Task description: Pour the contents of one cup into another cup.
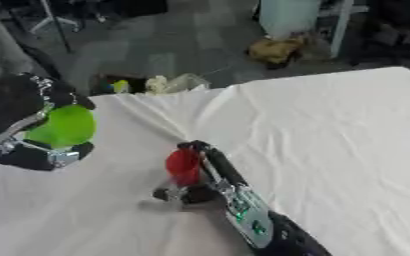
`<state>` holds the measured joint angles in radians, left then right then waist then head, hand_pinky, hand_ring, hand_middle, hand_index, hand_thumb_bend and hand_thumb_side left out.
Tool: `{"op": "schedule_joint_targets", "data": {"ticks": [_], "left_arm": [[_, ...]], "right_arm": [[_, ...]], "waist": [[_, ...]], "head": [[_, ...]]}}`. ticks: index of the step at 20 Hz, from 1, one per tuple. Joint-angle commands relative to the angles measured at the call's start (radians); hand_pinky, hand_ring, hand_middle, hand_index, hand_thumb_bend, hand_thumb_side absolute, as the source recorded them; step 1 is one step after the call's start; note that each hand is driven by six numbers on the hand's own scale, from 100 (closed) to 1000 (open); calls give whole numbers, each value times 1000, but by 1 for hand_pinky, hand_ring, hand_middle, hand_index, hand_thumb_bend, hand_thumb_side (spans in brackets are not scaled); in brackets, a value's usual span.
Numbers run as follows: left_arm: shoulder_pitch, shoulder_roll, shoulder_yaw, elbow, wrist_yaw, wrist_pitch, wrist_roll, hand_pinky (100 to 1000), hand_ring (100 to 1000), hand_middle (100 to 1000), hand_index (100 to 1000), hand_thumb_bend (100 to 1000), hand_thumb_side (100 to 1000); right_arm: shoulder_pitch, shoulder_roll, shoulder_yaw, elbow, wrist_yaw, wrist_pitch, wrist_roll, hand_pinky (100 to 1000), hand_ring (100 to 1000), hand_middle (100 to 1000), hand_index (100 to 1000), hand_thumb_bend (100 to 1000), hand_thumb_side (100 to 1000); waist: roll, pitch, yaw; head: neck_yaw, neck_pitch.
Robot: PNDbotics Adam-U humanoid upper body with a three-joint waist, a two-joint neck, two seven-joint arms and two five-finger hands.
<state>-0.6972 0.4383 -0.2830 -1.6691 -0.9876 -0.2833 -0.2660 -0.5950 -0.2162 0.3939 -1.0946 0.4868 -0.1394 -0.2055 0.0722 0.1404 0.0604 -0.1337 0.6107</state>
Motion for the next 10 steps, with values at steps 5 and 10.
{"op": "schedule_joint_targets", "data": {"ticks": [5, 10], "left_arm": [[47, -13, 73, 12, 147, 79, 96, 403, 114, 291, 745, 100, 327], [88, -45, 91, 82, 345, 121, 173, 374, 128, 324, 754, 100, 287]], "right_arm": [[-28, -78, -49, -116, -69, 27, -23, 898, 788, 751, 857, 806, 550], [-24, -120, -91, -216, -153, 54, -74, 887, 770, 736, 854, 778, 553]], "waist": [[-13, -22, -7], [-21, -23, -15]], "head": [[9, -2], [17, -2]]}}
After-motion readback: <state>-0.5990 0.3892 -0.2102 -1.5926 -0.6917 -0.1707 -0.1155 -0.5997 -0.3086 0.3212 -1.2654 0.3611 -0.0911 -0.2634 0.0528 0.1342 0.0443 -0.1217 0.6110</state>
